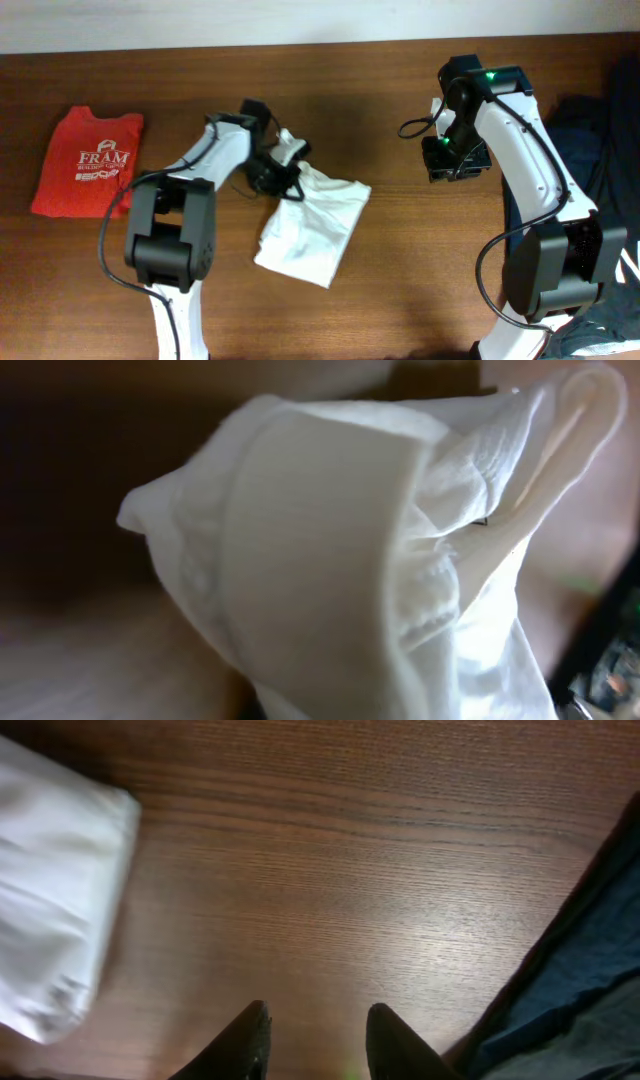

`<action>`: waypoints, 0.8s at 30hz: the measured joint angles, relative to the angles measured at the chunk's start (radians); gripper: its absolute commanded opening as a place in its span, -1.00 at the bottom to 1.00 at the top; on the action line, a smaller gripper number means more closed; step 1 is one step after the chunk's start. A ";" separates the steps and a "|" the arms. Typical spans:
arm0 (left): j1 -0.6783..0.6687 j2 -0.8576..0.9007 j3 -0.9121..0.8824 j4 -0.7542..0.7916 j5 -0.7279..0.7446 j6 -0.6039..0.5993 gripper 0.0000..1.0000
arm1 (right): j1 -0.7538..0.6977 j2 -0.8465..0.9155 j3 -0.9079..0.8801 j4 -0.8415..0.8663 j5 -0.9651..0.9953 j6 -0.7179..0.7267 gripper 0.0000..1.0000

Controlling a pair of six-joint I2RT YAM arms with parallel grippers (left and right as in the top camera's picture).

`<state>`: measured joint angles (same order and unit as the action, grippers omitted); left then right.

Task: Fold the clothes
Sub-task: 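Carry the white bundle left and place it on the red shirt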

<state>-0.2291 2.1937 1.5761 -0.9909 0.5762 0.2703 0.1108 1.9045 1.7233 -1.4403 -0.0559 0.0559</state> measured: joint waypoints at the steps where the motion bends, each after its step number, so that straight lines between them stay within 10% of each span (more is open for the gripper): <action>1: 0.031 -0.003 0.027 -0.007 -0.027 0.000 -1.00 | 0.000 0.000 0.000 0.000 0.003 0.000 -0.29; 11: 0.420 -0.243 0.172 -0.001 -0.443 -0.028 -0.99 | 0.000 0.000 0.000 -0.008 0.007 0.000 -0.28; 24: 0.585 -0.256 0.172 0.207 -0.657 -0.023 -1.00 | 0.000 0.000 0.000 -0.023 0.007 -0.001 -0.27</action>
<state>0.3561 1.9381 1.7477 -0.7837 -0.0811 0.2470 0.1108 1.9045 1.7233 -1.4635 -0.0486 0.0551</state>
